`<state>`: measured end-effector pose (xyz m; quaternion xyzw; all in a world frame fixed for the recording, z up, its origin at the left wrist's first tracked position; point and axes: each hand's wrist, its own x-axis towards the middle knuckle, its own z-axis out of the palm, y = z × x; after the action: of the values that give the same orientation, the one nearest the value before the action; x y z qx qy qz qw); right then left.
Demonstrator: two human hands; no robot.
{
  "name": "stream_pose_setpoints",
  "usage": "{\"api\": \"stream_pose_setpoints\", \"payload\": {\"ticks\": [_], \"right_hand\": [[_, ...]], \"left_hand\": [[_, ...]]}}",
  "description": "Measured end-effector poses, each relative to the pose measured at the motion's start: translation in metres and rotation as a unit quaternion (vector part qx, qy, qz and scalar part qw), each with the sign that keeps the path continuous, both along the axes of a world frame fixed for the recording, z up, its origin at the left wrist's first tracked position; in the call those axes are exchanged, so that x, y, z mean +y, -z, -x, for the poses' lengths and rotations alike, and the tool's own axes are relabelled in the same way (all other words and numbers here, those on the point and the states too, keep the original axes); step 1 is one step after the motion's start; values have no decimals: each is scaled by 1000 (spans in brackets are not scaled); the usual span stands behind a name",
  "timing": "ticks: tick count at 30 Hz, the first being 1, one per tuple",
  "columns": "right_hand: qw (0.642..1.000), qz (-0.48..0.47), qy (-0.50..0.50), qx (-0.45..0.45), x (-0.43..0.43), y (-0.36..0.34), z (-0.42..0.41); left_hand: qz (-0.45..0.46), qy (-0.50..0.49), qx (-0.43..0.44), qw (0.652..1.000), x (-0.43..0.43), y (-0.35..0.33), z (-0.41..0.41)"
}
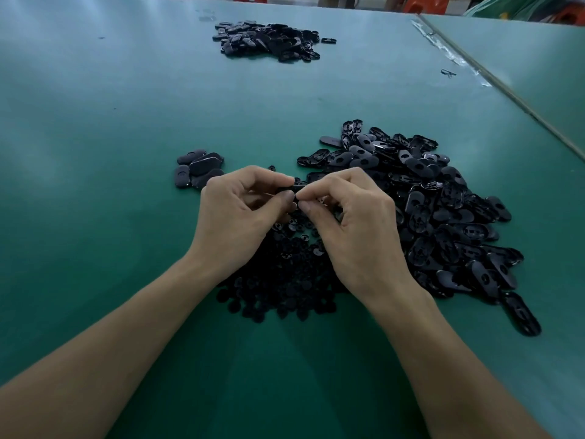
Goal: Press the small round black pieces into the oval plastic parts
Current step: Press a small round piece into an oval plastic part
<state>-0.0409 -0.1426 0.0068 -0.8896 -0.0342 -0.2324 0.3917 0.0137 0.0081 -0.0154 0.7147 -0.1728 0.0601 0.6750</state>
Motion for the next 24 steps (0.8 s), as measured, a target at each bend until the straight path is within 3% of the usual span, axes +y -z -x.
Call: {"api": "stream_pose_setpoints", "payload": {"ticks": [24], "right_hand": [[995, -95, -9, 25, 3, 0, -1]], "left_hand": [[-15, 35, -13, 999, -2, -4, 4]]}}
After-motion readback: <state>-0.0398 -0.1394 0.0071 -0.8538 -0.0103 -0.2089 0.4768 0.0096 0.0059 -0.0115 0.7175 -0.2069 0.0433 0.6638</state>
